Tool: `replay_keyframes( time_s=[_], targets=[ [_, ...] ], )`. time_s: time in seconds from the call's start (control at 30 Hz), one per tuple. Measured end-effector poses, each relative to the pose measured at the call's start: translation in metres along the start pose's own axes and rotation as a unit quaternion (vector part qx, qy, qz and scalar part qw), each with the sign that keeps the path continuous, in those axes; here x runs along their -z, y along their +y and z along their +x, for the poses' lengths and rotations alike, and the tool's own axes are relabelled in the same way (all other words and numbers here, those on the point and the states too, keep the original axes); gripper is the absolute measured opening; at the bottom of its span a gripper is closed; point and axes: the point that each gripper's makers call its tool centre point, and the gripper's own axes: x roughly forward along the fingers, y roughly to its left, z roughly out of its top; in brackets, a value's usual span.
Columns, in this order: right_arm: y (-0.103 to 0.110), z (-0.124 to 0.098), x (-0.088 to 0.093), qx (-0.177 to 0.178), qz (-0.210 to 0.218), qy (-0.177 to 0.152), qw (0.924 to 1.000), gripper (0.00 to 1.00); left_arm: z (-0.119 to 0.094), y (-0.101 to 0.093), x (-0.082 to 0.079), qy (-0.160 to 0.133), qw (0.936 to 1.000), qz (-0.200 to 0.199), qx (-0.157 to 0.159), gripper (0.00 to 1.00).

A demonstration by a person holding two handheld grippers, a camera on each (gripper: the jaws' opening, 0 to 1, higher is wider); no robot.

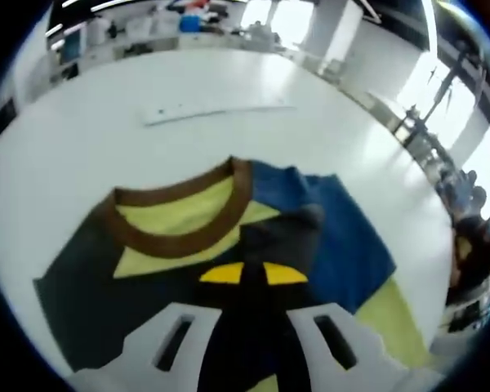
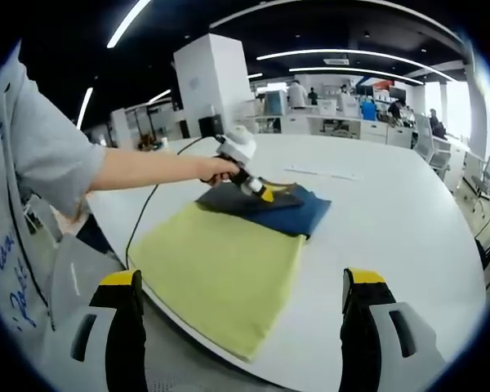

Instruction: Fold the garment on the visible template until the final outline fits inside the template.

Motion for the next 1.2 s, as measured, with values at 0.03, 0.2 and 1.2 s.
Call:
replay_keyframes(
  time_s=[0.03, 0.2, 1.2],
  targets=[
    [0.000, 0.000, 0.000, 0.000, 0.000, 0.000, 1.0000, 1.00, 0.000, 0.000, 0.000, 0.000, 1.0000, -0.002, 0.001, 0.04],
    [0.000, 0.001, -0.001, -0.002, 0.000, -0.001, 1.0000, 1.00, -0.003, 0.000, -0.001, -0.004, 1.0000, -0.001, -0.001, 0.00],
    [0.005, -0.002, -0.004, -0.008, -0.011, -0.007, 0.9999, 1.00, -0.033, -0.047, -0.001, -0.050, 0.9960, 0.066, 0.033, 0.00]
  ],
)
